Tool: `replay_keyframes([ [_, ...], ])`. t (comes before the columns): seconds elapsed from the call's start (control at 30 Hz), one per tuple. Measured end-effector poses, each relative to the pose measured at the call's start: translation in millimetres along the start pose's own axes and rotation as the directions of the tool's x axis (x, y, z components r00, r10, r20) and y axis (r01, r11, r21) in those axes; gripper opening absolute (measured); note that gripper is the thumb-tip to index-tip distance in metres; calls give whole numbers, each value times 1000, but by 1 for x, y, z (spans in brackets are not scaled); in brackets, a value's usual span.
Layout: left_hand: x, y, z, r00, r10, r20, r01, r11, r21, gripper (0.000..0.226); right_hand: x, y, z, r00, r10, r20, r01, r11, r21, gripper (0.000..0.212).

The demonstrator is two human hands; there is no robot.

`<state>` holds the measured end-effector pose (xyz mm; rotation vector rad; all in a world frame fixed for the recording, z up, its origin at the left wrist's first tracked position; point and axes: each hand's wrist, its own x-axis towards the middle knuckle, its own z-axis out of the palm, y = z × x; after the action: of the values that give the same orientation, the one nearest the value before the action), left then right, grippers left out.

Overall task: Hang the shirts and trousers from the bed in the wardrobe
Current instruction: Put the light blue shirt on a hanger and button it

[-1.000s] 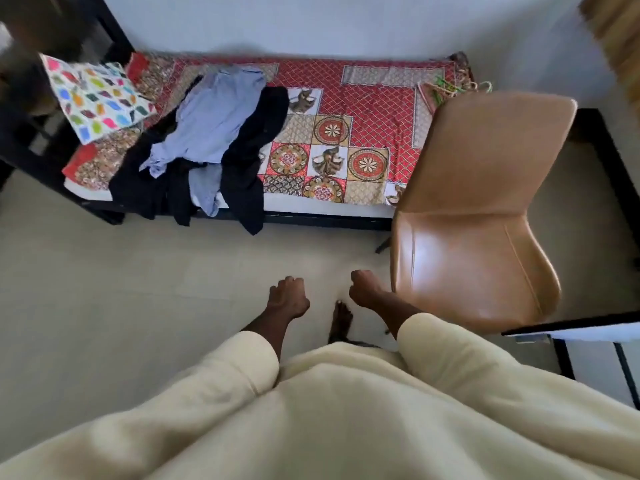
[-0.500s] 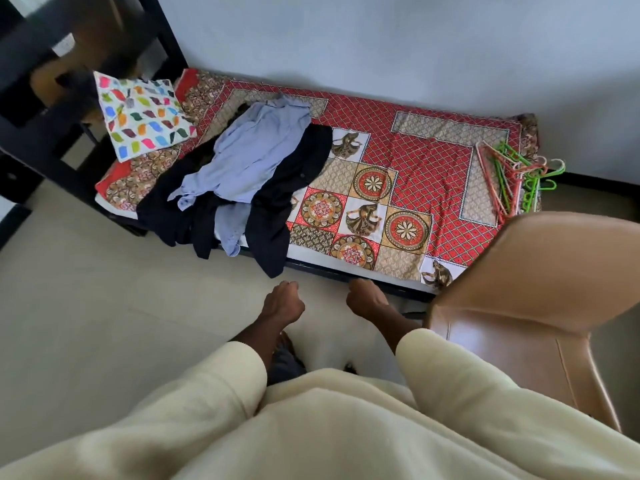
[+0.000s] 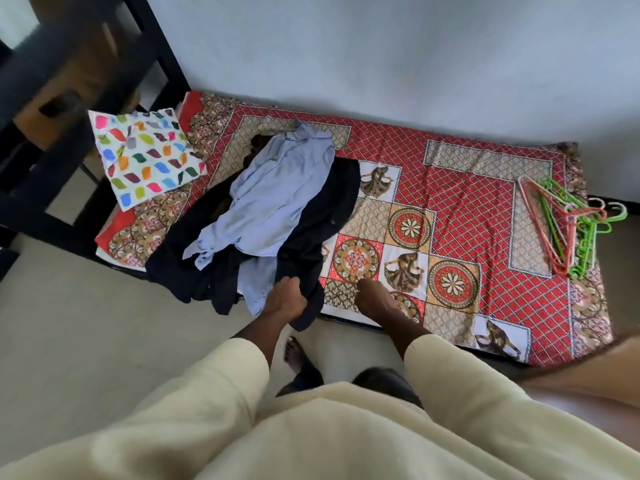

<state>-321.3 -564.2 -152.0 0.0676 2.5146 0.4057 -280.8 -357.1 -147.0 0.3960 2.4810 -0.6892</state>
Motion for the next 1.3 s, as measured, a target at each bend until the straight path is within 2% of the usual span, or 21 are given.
replay_keyframes([
  [0.1, 35, -23, -32, 999, -49, 16, 49, 999, 8, 27, 34, -40, -6, 1000, 10, 7, -10, 999, 49, 19],
  [0.2, 64, -34, -52, 997, -78, 0, 78, 996, -40, 17, 61, -64, -15, 999, 23, 26, -24, 998, 55, 22],
  [0.4, 119, -25, -94, 996, -89, 26, 90, 995, -49, 46, 125, -82, -44, 999, 41, 29, -42, 998, 54, 32],
  [0.5, 156, -24, -117, 998, -56, 33, 56, 998, -30, 44, 156, -98, -64, 999, 28, 25, -29, 999, 46, 37],
  [0.6, 199, -27, -141, 995, -91, 48, 94, 993, -68, 47, 191, -117, -79, 999, 27, 20, -28, 998, 63, 35],
  [0.73, 279, -44, -173, 997, -59, 55, 66, 988, -142, 52, 251, -143, -86, 998, 54, -12, -52, 988, 145, 25],
  [0.9, 395, -61, -186, 995, -51, 81, 69, 969, -237, 47, 332, -169, -79, 977, 214, -14, -206, 953, 221, 36],
  [1.03, 474, -84, -181, 999, -45, -3, 43, 961, -274, 34, 391, -186, -51, 973, 224, 48, -230, 949, 216, 25],
  [1.07, 494, -90, -175, 998, -64, 5, 62, 952, -301, 37, 405, -190, -41, 974, 217, 67, -227, 951, 211, 22],
  [1.13, 521, -101, -165, 996, -84, 40, 93, 947, -306, 63, 424, -193, -26, 975, 202, 89, -216, 954, 209, 20],
  [1.17, 531, -104, -160, 992, -101, 70, 116, 956, -271, 75, 433, -194, -19, 974, 201, 105, -220, 952, 212, 22],
  [1.2, 542, -107, -156, 989, -118, 86, 135, 964, -228, 77, 443, -195, -14, 972, 204, 118, -225, 950, 218, 24],
  [1.3, 546, -106, -148, 992, -83, 96, 101, 974, -200, 46, 462, -197, -10, 960, 247, 132, -275, 924, 266, 28],
])
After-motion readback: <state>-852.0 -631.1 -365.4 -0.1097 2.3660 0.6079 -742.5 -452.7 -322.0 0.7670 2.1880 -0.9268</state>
